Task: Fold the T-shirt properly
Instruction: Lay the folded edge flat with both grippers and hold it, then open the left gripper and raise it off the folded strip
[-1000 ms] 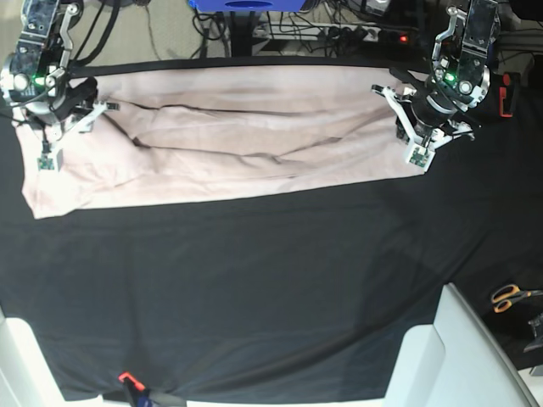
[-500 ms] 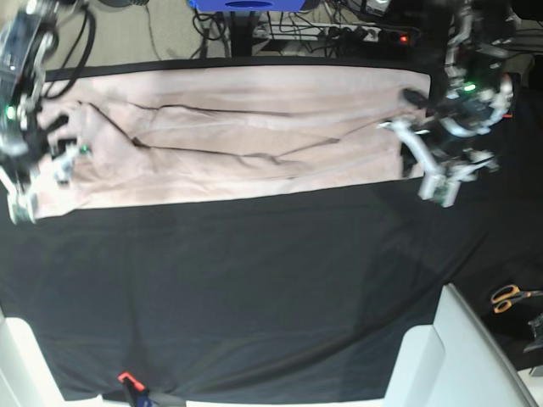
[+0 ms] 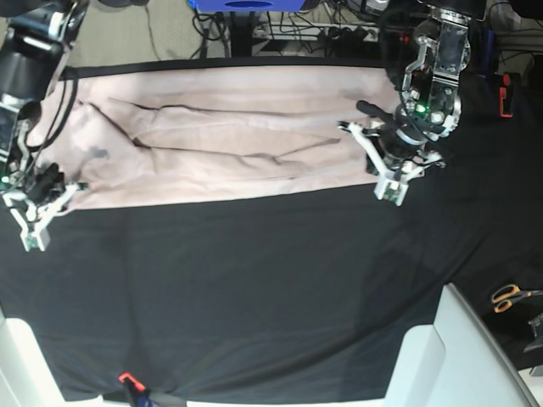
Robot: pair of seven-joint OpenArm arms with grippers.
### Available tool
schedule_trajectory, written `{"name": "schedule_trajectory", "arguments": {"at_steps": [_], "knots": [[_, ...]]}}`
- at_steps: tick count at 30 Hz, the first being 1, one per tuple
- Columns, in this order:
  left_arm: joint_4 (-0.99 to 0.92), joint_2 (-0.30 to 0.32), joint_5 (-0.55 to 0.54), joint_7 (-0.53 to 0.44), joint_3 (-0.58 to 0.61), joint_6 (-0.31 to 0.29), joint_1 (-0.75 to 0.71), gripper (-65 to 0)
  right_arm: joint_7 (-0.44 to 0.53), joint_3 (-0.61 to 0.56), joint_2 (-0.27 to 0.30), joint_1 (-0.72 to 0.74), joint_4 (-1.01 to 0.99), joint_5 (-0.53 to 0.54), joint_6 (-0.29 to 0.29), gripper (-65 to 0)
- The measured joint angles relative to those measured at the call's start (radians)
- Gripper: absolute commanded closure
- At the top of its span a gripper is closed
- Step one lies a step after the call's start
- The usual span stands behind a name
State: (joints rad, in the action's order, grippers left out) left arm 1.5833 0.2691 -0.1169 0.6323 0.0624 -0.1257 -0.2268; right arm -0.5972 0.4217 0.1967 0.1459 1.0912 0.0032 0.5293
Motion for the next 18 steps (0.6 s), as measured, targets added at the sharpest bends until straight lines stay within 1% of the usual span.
{"name": "schedule_trajectory", "arguments": {"at_steps": [1, 3, 5, 7, 9, 11, 14, 18], "knots": [[-0.01, 0.008, 0.028, -0.003, 0.005, -0.003, 0.002, 0.0, 0.005, 0.0, 0.008, 0.018, -0.035, -0.003, -0.002, -0.5], [-0.055, 0.003, 0.097, -0.013, 0.007, -0.002, 0.007, 0.0, 0.068, 0.0, 0.023, 0.046, -0.1, 0.006, -0.002, -0.5], [-0.102, 0.001, 0.123, -0.02, 0.014, -0.003, 0.005, 0.0, 0.106, 0.0, 0.042, 0.062, -0.166, 0.015, 0.004, -0.5], [-0.135, 0.003, 0.153, -0.075, 0.035, -0.001, 0.0, 0.0, 0.121, 0.0, 0.065, 0.072, -0.242, 0.008, -0.011, -0.5], [-0.165, 0.003, 0.158, -0.095, 0.038, 0.009, 0.008, 0.0, 0.191, 0.0, 0.085, 0.075, -0.301, 0.035, -0.032, -0.5], [-0.186, 0.006, 0.153, -0.115, 0.039, 0.008, 0.014, 0.0, 0.235, 0.0, 0.102, 0.089, -0.35, 0.034, -0.058, -0.5], [-0.195, 0.009, 0.146, -0.127, 0.037, 0.005, 0.017, 0.0, 0.259, 0.0, 0.119, 0.091, -0.374, 0.042, -0.061, -0.5], [-0.196, 0.023, 0.142, -0.131, 0.04, -0.006, 0.019, 0.0, 0.248, 0.0, 0.137, 0.088, -0.374, 0.04, -0.061, -0.5]]}}
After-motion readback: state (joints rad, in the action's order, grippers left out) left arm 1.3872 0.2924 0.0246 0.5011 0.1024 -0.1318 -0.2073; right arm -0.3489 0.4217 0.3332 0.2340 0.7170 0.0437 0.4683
